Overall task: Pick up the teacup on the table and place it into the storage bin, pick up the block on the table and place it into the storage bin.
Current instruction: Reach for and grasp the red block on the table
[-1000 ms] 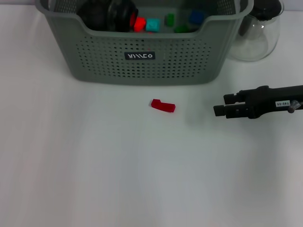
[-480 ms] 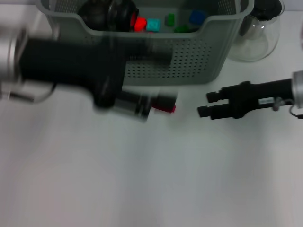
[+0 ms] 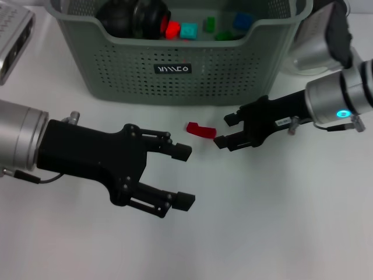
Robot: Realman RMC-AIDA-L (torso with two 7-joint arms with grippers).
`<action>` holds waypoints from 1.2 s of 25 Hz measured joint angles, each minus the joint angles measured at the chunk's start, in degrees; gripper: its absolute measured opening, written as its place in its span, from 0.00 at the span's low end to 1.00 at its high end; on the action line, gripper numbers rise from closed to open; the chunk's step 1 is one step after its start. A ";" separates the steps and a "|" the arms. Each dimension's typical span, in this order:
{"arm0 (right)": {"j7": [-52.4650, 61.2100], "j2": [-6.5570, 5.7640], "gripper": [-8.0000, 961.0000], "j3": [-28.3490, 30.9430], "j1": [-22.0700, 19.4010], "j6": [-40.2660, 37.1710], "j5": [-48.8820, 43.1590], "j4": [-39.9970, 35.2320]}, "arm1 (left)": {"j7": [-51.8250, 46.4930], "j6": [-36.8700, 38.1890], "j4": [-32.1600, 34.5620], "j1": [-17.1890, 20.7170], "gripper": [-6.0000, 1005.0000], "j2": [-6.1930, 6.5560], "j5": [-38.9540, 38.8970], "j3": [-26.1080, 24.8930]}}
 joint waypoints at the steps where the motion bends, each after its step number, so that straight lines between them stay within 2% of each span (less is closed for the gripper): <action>1: 0.00 0.08 0.68 -0.82 0.33 0.91 0.07 0.37 | 0.14 -0.11 -0.02 0.11 0.84 0.00 0.27 0.06; 8: -0.04 0.57 0.67 -4.34 1.67 6.52 1.72 2.40 | 1.66 -2.70 -0.86 0.22 0.84 0.01 1.71 -0.04; 20: -0.13 0.61 0.64 -13.87 2.23 12.21 7.88 3.57 | 7.37 -13.72 -11.25 -3.71 0.84 0.64 8.20 -0.77; 23: -0.04 0.62 0.64 -14.90 2.27 13.00 8.48 3.62 | 8.37 -16.56 -12.65 -4.13 0.84 0.65 9.49 -0.42; 30: 0.32 0.66 0.63 -15.65 2.68 14.03 8.54 4.55 | 10.20 -18.12 -13.76 -4.17 0.84 0.63 9.60 -0.71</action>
